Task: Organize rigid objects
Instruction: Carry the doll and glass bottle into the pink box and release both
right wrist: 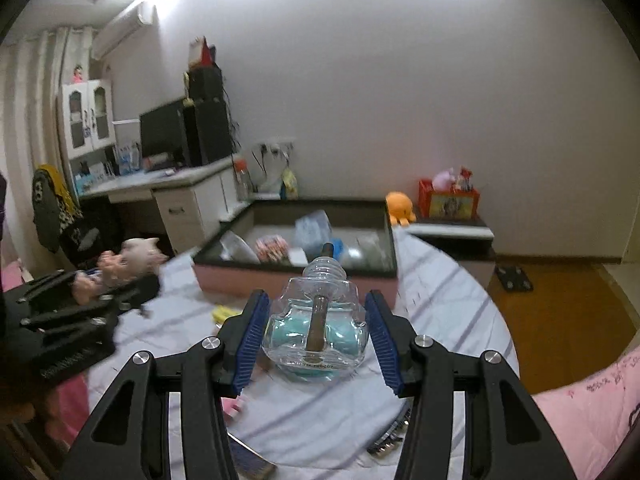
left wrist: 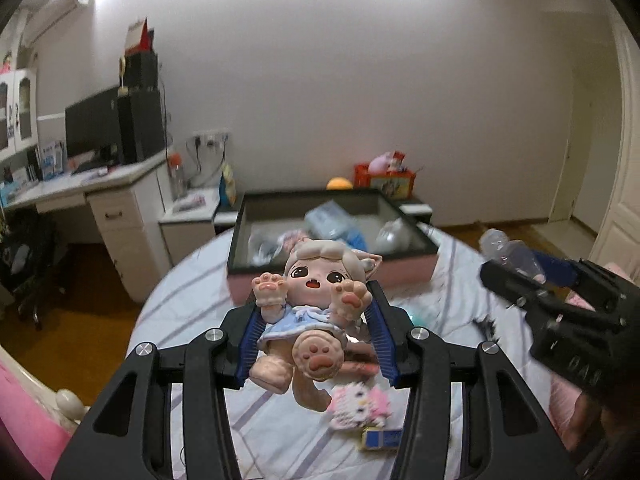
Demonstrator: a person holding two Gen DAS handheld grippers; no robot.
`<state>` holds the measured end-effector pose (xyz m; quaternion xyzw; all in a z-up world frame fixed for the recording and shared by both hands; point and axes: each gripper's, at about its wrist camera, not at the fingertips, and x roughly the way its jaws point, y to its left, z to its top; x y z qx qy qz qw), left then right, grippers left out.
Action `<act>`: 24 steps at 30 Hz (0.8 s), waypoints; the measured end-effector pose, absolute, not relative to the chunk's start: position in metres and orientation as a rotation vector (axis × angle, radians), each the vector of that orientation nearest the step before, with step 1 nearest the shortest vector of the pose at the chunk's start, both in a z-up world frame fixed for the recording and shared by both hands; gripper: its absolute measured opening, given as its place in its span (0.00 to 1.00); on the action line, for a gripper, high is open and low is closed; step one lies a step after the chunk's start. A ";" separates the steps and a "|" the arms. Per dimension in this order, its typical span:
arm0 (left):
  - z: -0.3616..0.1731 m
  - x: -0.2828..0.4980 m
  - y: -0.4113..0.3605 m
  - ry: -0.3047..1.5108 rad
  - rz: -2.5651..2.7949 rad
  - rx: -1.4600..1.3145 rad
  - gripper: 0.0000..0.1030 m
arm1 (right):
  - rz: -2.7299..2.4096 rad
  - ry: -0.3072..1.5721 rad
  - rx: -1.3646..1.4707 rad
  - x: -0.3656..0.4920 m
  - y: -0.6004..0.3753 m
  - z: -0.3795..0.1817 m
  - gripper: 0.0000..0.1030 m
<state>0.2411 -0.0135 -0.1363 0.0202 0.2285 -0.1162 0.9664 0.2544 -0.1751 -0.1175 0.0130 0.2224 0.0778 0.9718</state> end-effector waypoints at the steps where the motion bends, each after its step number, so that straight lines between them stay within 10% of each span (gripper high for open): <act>1: -0.132 0.239 -0.016 0.447 -0.238 0.038 0.47 | 0.161 0.427 0.028 0.250 -0.173 -0.112 0.50; 24: -0.092 0.238 -0.036 0.303 -0.205 0.085 0.46 | 0.139 0.283 0.017 0.249 -0.171 -0.072 0.50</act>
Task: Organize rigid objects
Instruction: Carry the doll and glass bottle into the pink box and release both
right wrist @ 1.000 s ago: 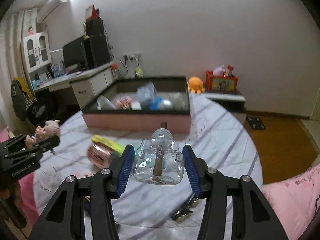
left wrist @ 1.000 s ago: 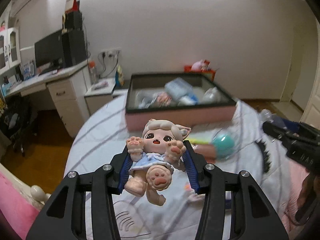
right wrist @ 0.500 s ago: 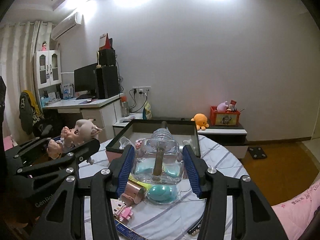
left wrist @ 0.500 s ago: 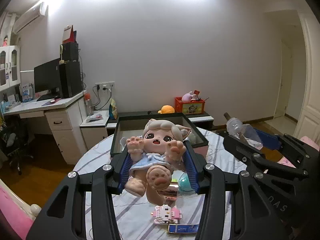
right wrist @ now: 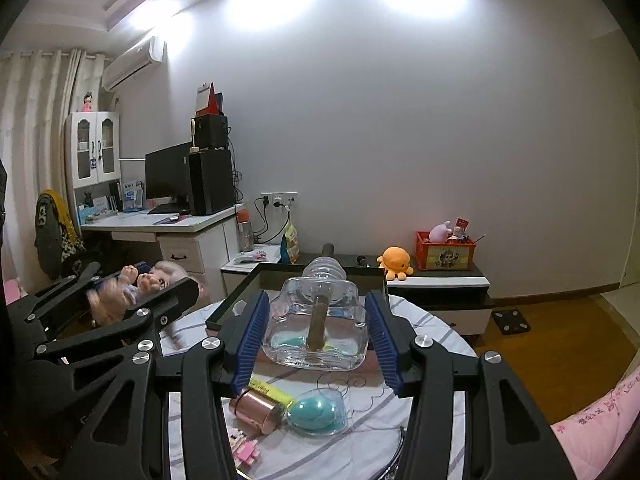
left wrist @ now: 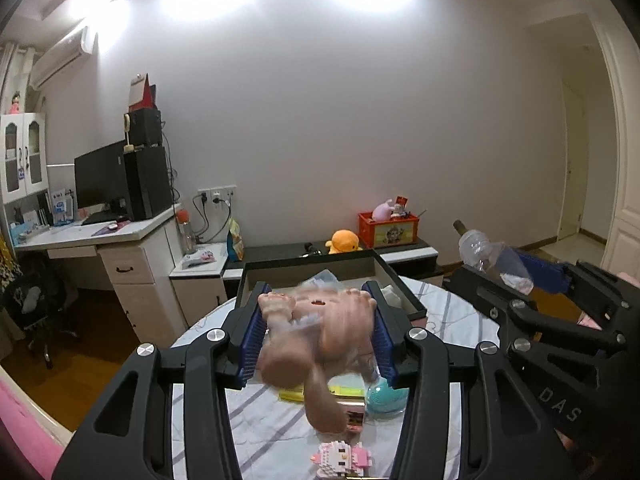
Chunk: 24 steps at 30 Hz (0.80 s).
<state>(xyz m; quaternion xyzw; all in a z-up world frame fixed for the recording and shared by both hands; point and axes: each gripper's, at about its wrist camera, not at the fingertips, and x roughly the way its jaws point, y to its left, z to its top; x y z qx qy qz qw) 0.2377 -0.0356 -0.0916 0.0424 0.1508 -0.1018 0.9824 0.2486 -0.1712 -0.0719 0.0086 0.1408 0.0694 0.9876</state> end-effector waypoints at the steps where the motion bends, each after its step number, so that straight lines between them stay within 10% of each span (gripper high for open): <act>1: -0.092 0.242 -0.036 0.305 -0.204 0.083 0.46 | 0.137 0.286 0.013 0.253 -0.171 -0.072 0.50; 24: -0.151 0.464 -0.069 0.539 -0.175 0.222 0.44 | 0.125 0.510 -0.046 0.442 -0.178 -0.116 0.50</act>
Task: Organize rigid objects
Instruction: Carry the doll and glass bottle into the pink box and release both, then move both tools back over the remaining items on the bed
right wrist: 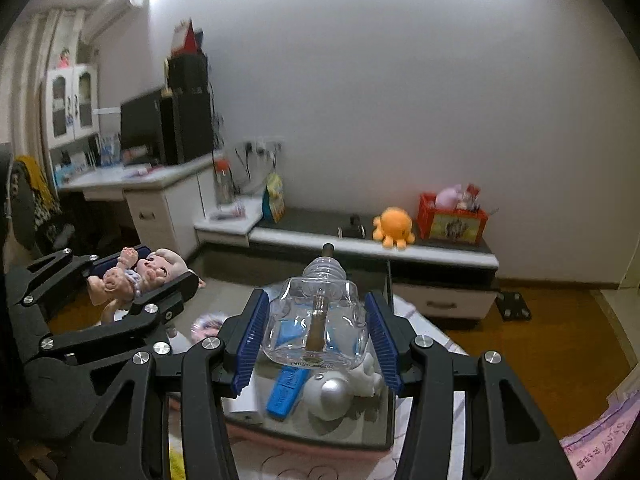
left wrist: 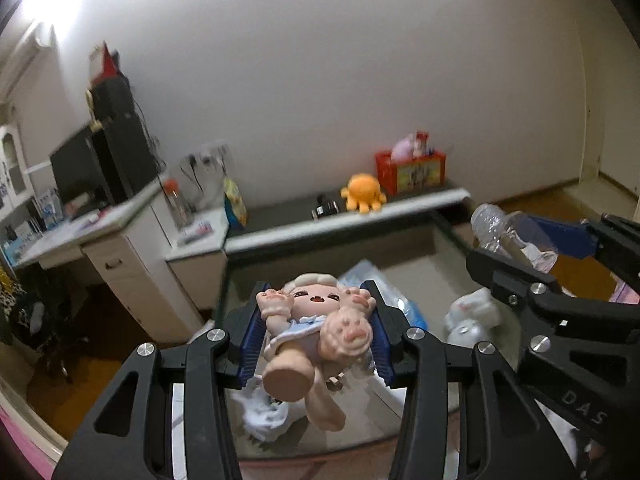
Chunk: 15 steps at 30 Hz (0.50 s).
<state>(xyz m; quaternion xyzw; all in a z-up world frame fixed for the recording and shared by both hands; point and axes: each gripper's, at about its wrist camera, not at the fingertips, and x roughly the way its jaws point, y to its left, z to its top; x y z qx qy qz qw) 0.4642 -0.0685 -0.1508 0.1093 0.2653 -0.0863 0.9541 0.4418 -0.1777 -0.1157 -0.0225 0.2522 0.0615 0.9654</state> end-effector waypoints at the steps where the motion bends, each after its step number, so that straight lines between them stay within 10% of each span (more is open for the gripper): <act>1: -0.157 0.471 -0.069 0.562 -0.179 0.219 0.44 | 0.126 0.534 -0.049 0.450 -0.179 -0.122 0.50; 7: -0.192 0.497 -0.074 0.654 -0.165 0.232 0.48 | 0.123 0.645 -0.066 0.482 -0.182 -0.152 0.51; 11: -0.192 0.492 -0.074 0.628 -0.148 0.243 0.80 | 0.140 0.653 -0.040 0.484 -0.187 -0.156 0.51; 15: -0.180 0.481 -0.070 0.609 -0.144 0.241 0.89 | 0.139 0.638 -0.026 0.478 -0.188 -0.147 0.56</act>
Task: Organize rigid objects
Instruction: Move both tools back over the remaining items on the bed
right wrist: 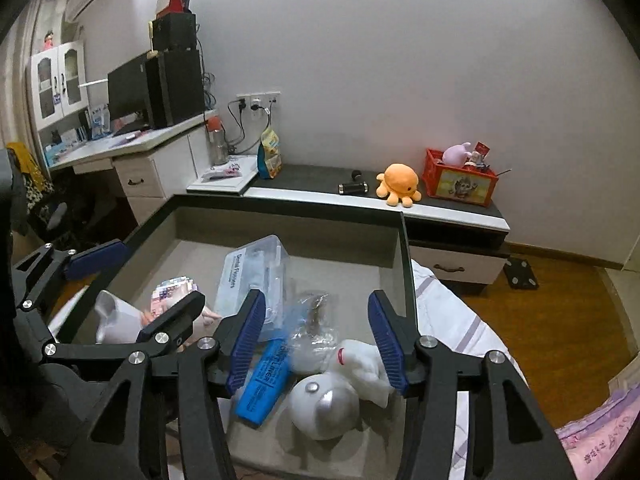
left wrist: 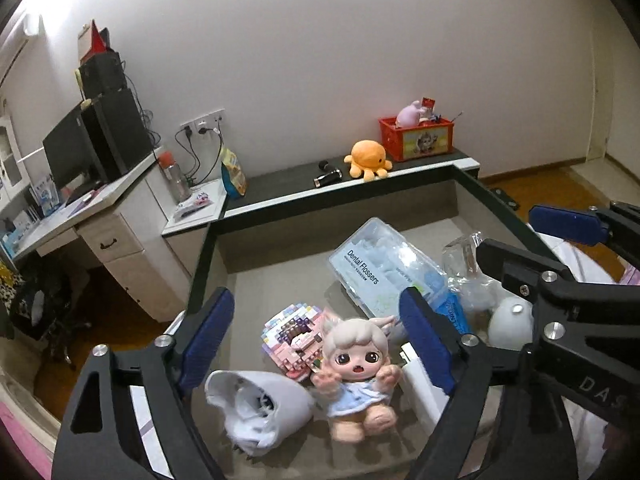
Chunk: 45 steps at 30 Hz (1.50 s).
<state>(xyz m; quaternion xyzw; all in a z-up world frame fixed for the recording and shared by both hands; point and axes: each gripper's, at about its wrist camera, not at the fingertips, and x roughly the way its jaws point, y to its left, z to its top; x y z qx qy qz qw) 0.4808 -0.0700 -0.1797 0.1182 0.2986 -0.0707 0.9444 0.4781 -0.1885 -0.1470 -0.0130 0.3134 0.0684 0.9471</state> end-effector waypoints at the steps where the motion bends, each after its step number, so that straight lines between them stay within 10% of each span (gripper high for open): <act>1: -0.175 0.475 -0.068 0.599 -0.140 0.234 0.91 | 0.140 0.632 -0.024 0.477 -0.189 -0.142 0.62; 12: -0.109 0.366 -0.025 0.399 -0.096 0.113 1.00 | 0.153 0.421 0.017 0.371 -0.192 -0.078 1.00; 45: -0.089 0.137 0.002 0.187 -0.072 0.072 1.00 | 0.095 0.189 -0.038 0.148 -0.164 -0.059 1.00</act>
